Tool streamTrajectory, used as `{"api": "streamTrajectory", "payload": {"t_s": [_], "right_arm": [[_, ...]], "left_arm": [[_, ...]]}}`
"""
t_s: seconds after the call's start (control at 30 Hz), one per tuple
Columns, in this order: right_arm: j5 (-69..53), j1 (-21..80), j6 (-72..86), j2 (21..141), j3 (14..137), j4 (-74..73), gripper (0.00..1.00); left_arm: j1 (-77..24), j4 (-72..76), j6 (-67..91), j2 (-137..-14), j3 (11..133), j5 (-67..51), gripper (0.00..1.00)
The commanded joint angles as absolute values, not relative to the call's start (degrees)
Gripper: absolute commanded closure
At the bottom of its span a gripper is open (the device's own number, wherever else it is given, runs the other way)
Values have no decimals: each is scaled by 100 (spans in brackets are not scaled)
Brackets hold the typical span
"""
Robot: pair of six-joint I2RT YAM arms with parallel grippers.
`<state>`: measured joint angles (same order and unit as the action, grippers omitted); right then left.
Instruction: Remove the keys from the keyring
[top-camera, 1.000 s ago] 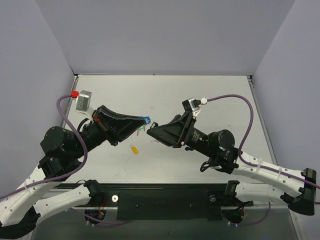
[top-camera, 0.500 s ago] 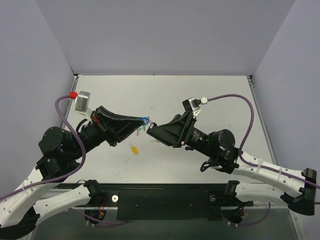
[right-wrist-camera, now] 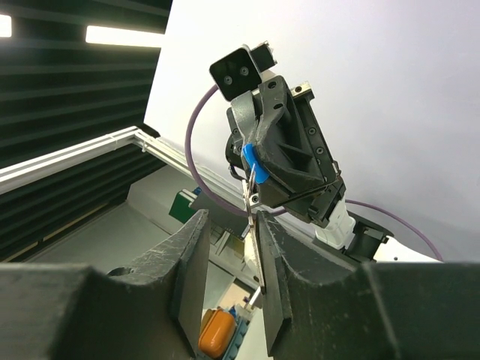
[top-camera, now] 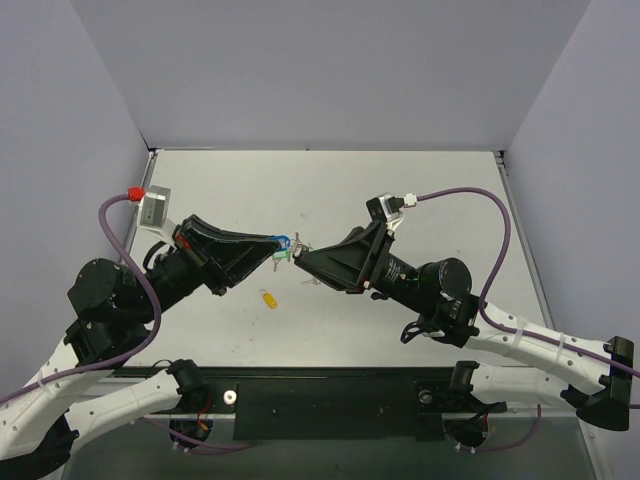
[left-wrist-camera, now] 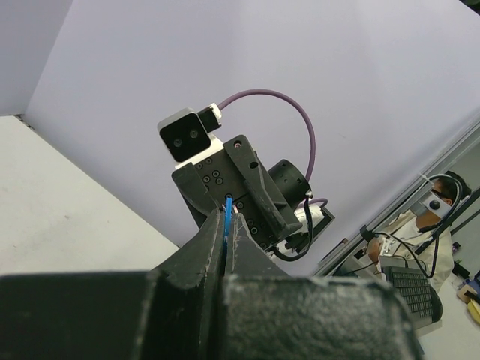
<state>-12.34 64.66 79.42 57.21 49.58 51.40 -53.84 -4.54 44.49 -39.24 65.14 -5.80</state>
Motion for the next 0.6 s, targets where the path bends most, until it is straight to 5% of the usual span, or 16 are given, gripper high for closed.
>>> {"api": "streamTrajectory", "payload": {"t_s": [0.0, 0.17, 0.43, 0.57], "right_arm": [[-1178, 6530, 7875, 5651, 5194, 5572, 74], [-1187, 6530, 7875, 5704, 5203, 5572, 78], [-1222, 6557, 7849, 5722, 5273, 5449, 99], [-1230, 6565, 7814, 5748, 5317, 5318, 100]], "left_arm": [[-5361, -352, 4359, -3858, 6715, -518, 100], [-5361, -360, 4359, -3841, 6697, -545, 100], [-5361, -255, 4368, -3727, 6592, -571, 100], [-5361, -255, 4342, -3665, 6583, -580, 100]]}}
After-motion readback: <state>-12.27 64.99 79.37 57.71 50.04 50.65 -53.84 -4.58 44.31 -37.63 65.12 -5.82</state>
